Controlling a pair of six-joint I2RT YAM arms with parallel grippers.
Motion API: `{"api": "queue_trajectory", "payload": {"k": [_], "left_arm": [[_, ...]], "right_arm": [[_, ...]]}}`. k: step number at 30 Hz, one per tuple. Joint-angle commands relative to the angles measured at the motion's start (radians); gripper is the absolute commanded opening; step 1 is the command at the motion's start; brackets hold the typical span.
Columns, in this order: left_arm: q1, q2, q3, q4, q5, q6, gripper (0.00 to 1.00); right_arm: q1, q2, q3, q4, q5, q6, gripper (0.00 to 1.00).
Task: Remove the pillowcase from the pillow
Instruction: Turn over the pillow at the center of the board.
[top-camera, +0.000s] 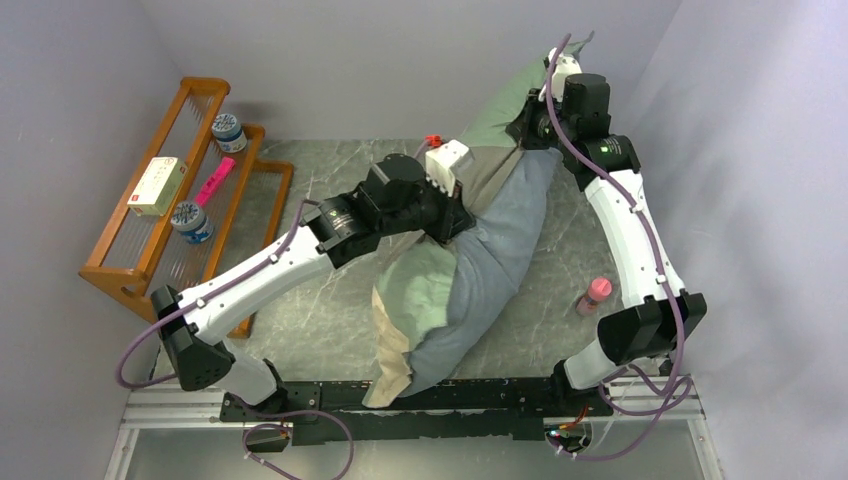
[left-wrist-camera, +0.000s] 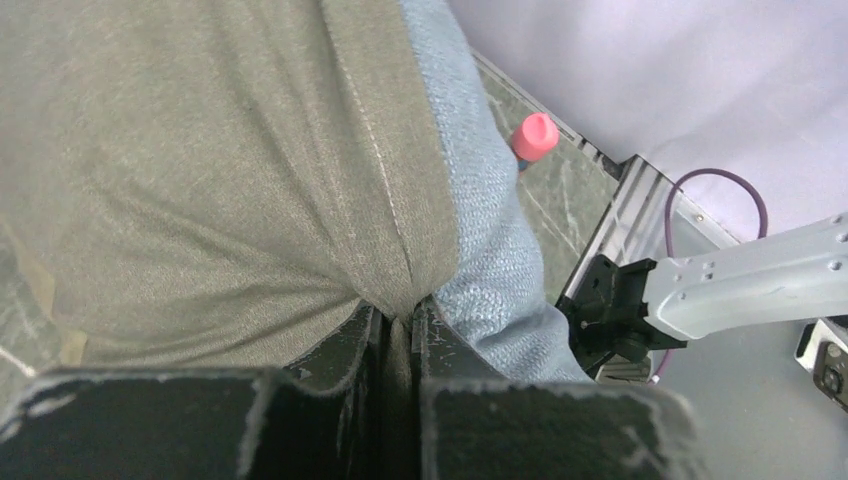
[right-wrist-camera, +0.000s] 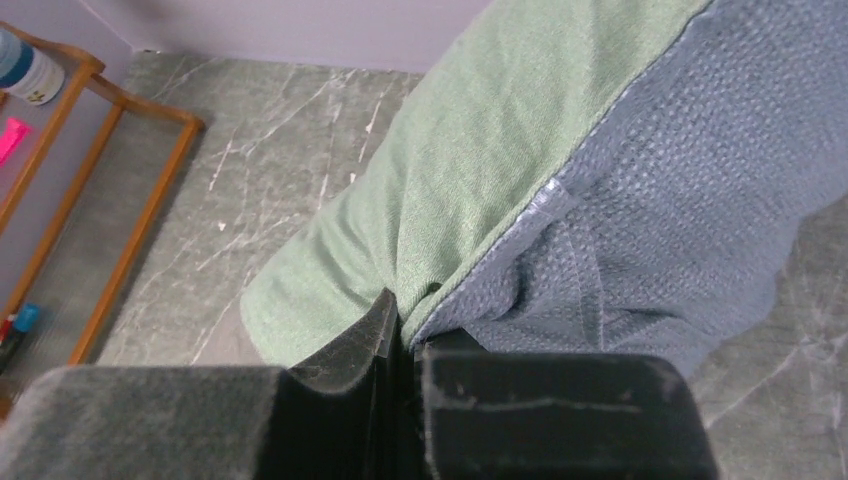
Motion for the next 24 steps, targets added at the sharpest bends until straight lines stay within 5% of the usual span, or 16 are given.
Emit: {"api": "queue_trajectory", "payload": {"k": [1,7,18,24], "left_arm": [[0.07,-0.093,-0.04,0.097,0.034,-0.033,0.05],[0.15,-0.108,-0.124,0.028,-0.104,0.022,0.05],[0.227,-0.078,-0.194,-0.009,-0.252,0.105,0.05],[0.247,-0.082,-0.235,-0.013,-0.35,0.158,0.05]], "right_arm": [[0.004,-0.01,0.048,0.246,-0.109,0.033,0.0],[0.022,0.075,0.01,0.302,-0.246,0.105,0.04],[0.014,0.046,-0.068,0.293,-0.213,0.097,0.69],[-0.043,-0.023,-0.191,0.344,-0.181,0.142,0.92]]}}
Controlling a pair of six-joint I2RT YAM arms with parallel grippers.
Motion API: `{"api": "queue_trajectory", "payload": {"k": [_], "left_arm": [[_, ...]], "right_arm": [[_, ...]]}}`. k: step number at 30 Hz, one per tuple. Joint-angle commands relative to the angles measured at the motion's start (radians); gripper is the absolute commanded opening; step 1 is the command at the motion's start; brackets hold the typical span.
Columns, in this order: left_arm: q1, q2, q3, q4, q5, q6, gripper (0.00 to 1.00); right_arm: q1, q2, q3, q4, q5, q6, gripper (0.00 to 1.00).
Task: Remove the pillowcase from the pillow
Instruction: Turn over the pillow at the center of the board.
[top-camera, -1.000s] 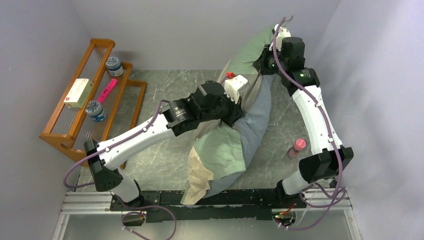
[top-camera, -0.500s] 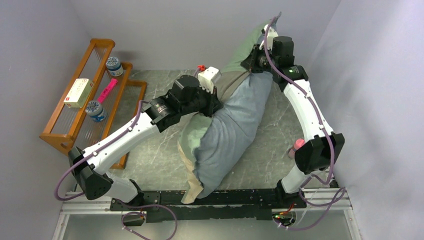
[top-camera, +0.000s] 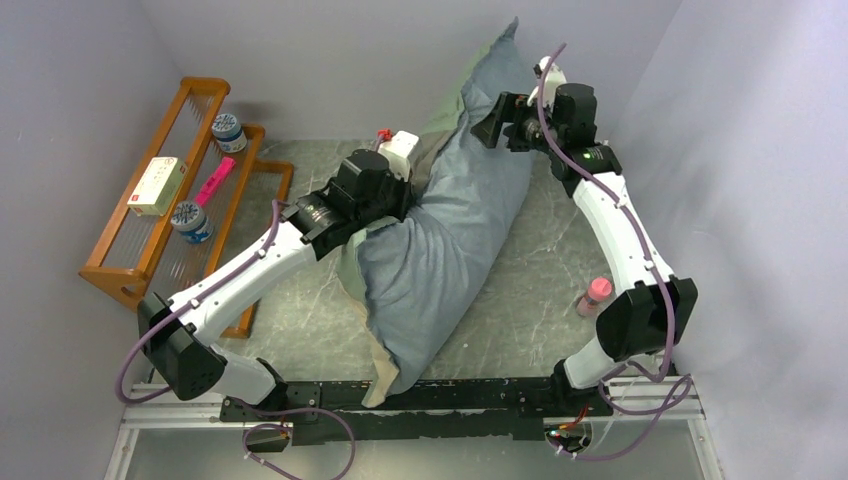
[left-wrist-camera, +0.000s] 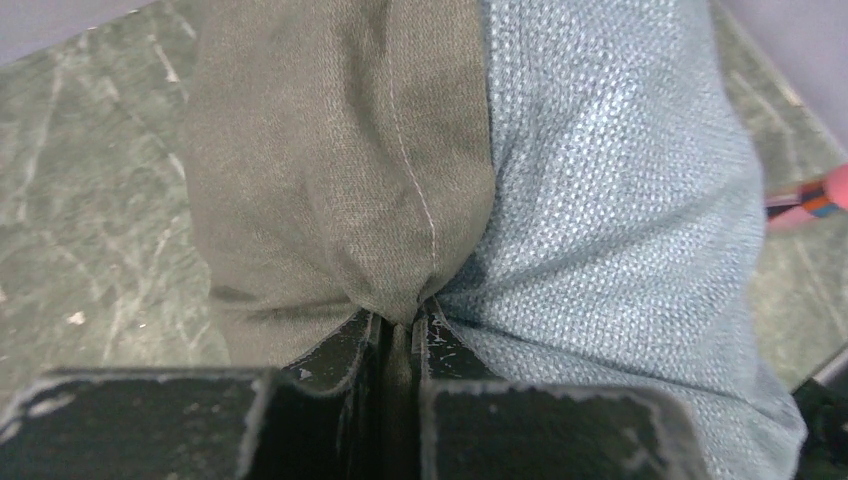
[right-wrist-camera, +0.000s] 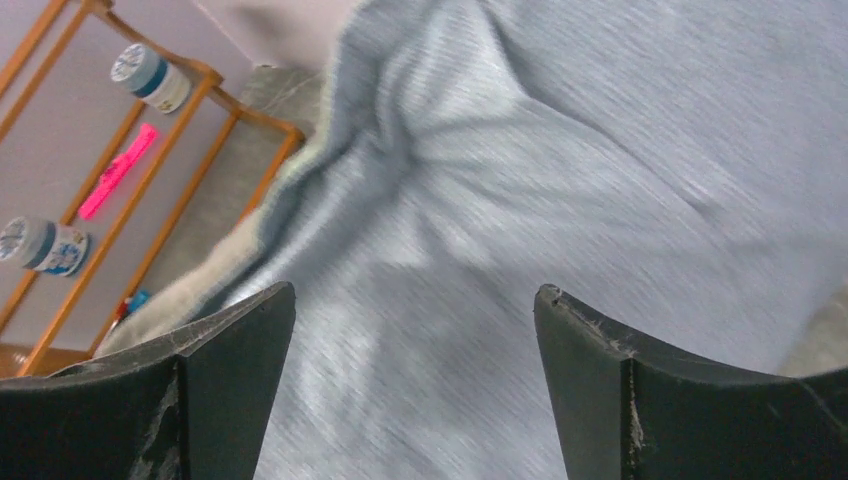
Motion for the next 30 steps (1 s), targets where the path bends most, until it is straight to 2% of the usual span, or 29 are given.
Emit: {"api": "queue_trajectory", "payload": {"k": [1,5,13,20,30], "left_arm": [[0.026,0.0,-0.048,-0.011,-0.159,0.074,0.05],[0.056,0.005,-0.084,-0.016,-0.184,0.078,0.05],[0.097,-0.005,-0.156,0.006,-0.216,0.102,0.05],[0.131,-0.006,-0.248,0.063,-0.234,0.105,0.05],[0.141,0.037,-0.307,0.073,-0.256,0.108,0.05]], "right_arm": [[-0.056,-0.077,-0.079,0.088,0.022,0.045,0.94],[-0.088,-0.113,-0.187,0.153,-0.008,0.122,1.0],[-0.089,-0.163,-0.479,0.289,-0.011,0.252,1.0],[-0.123,-0.138,-0.654,0.462,-0.042,0.37,1.0],[-0.109,0.031,-0.724,0.725,-0.224,0.444,1.0]]}}
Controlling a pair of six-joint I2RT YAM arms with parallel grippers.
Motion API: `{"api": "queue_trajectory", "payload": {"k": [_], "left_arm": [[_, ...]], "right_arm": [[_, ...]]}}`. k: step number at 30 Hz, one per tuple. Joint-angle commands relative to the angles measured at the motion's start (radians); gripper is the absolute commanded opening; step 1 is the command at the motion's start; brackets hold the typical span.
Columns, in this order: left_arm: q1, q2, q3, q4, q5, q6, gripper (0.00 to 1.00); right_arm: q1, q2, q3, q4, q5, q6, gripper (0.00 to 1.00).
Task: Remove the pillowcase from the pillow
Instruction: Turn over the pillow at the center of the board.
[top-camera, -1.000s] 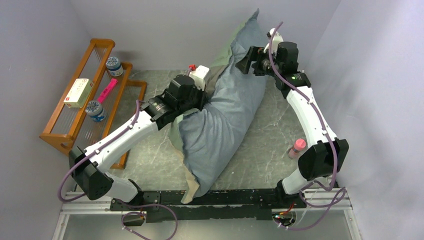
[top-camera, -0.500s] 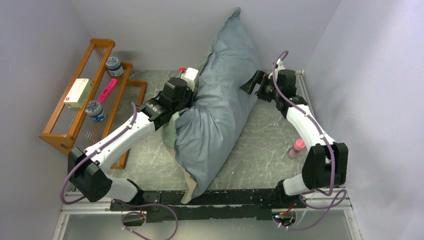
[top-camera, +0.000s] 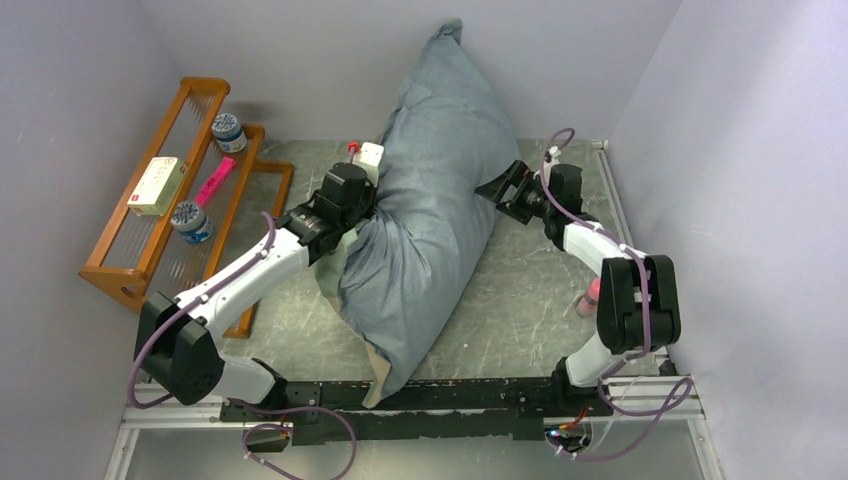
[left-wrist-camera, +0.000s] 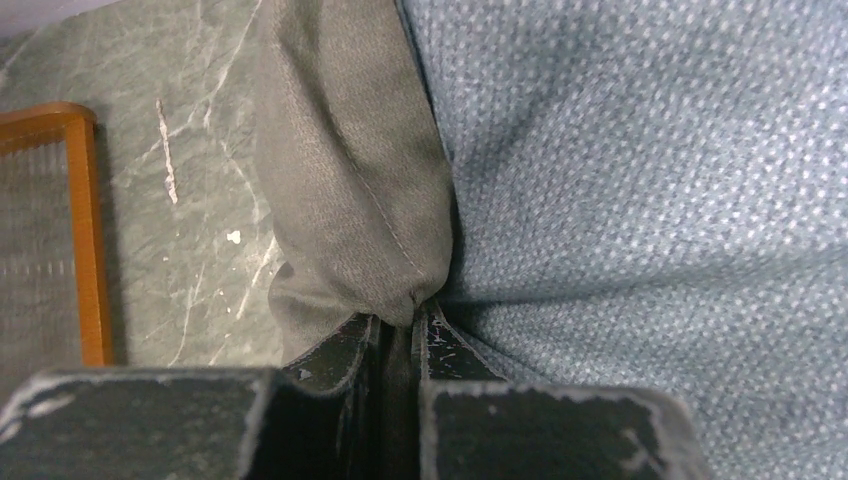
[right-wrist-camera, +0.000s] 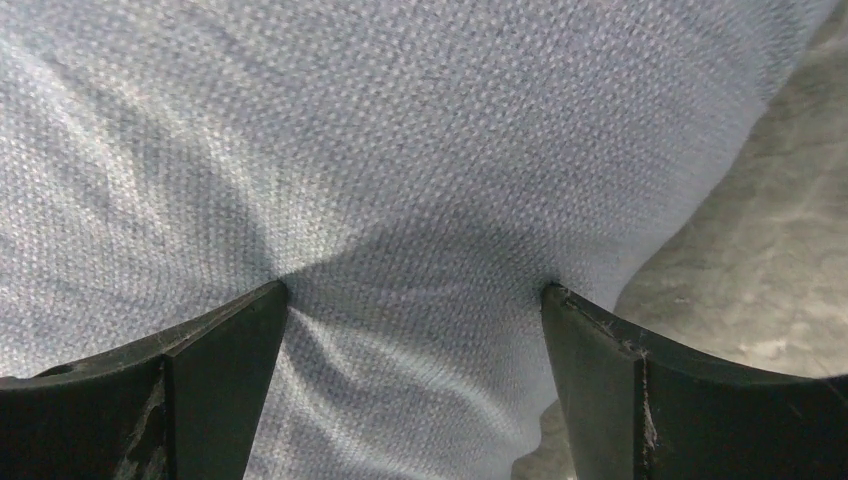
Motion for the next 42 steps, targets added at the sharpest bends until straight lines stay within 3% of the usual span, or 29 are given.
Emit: {"api": "queue_trajectory", "payload": {"k": [1,4,10,18,29,34,42], "left_arm": [[-0.004,0.075,-0.048,-0.078,-0.064,0.031,0.05],[-0.003,0.079,-0.048,-0.076,-0.051,0.033,0.05],[-0.004,0.089,-0.051,-0.075,-0.039,0.036,0.05],[-0.004,0.106,-0.035,-0.087,-0.02,0.032,0.05],[-0.032,0.075,0.113,-0.123,0.247,-0.025,0.05],[-0.074,0.079,0.182,-0.112,0.326,-0.051,0.05],[-0.079,0.109,0.241,-0.043,0.592,-0.155,0.05]], "right_arm": [[0.035,0.058,-0.001,0.19,-0.108,0.035,0.99],[0.072,0.105,0.027,0.237,-0.145,0.038,0.94],[0.116,0.192,0.066,0.345,-0.226,0.073,0.65],[0.155,0.168,0.121,0.309,-0.267,0.02,0.0],[0.156,-0.084,0.23,-0.072,-0.098,-0.216,0.0],[0.156,-0.212,0.235,-0.169,0.008,-0.276,0.0],[0.156,-0.337,0.291,-0.31,0.118,-0.337,0.0]]}}
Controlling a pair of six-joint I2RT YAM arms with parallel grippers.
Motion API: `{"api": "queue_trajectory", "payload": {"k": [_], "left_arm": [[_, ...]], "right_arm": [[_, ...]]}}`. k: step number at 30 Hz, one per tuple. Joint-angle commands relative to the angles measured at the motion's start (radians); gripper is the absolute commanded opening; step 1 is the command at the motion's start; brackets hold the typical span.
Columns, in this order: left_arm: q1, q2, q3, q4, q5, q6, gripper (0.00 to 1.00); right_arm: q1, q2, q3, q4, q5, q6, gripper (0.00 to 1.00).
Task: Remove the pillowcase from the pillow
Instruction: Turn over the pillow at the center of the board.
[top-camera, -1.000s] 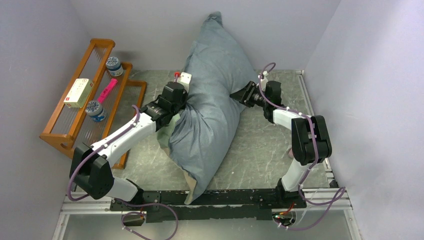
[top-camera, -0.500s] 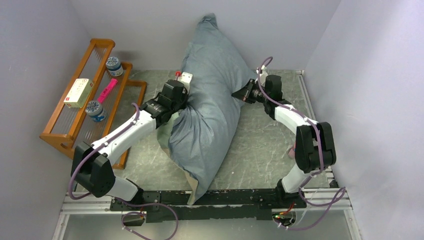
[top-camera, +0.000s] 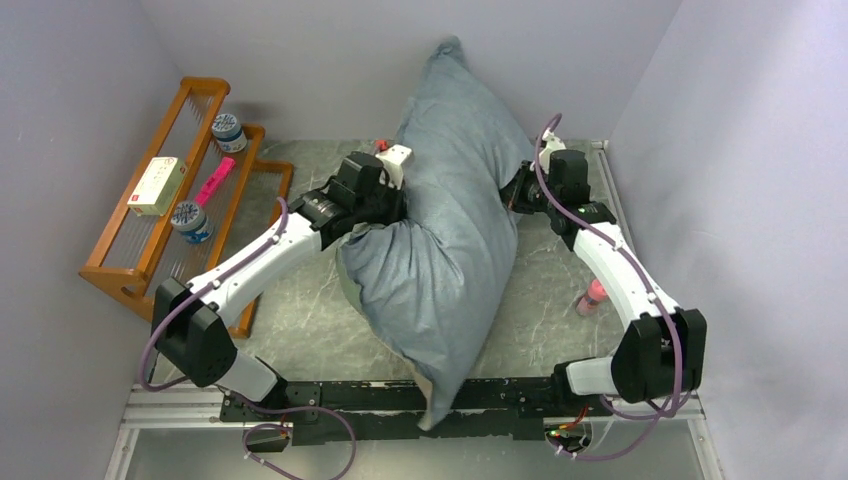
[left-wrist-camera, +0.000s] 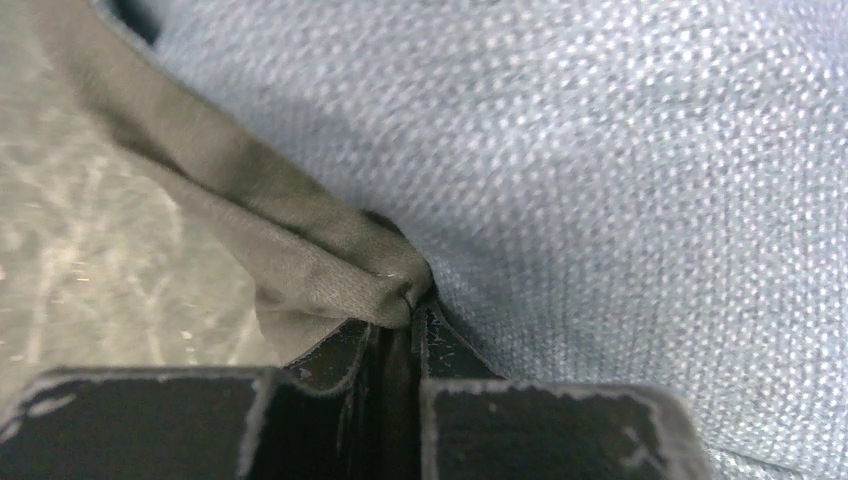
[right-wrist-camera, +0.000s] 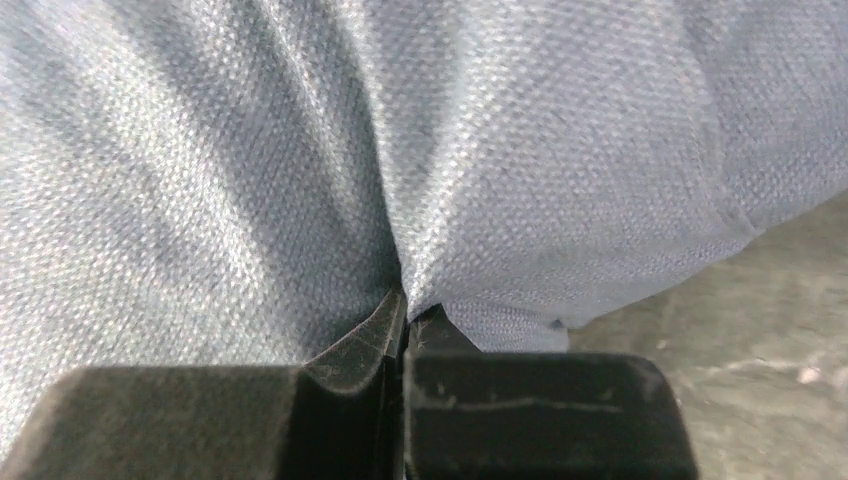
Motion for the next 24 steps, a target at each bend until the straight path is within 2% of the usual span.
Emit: {"api": "queue_trajectory", "payload": {"k": [1,3,7,12,18,20,24], "left_arm": [[-0.042,0.023,0.077,0.119,0.246,-0.088,0.05],[-0.041,0.034,0.08,0.106,0.167,-0.075,0.06],[-0.037,0.077,0.081,0.05,-0.033,-0.051,0.16],[-0.028,0.07,0.036,0.05,-0.118,-0.102,0.43],[0.008,-0.052,-0.061,0.054,-0.257,-0.14,0.71],[0.018,-0.109,-0.092,0.047,-0.292,-0.148,0.79],[0.028,-0.207,-0.13,0.002,-0.334,-0.154,0.92]], "right_arm": [[0.038,-0.13,0.139,0.101,-0.07,-0.019,0.0],[0.038,-0.143,0.133,0.083,-0.048,-0.025,0.0],[0.038,-0.164,0.069,0.073,-0.023,-0.027,0.0],[0.038,-0.167,-0.023,0.079,-0.01,-0.024,0.0],[0.038,-0.156,-0.074,0.086,-0.008,-0.021,0.0],[0.038,-0.154,-0.069,0.08,0.003,-0.027,0.08],[0.038,-0.157,-0.05,0.071,0.032,-0.045,0.39]]}}
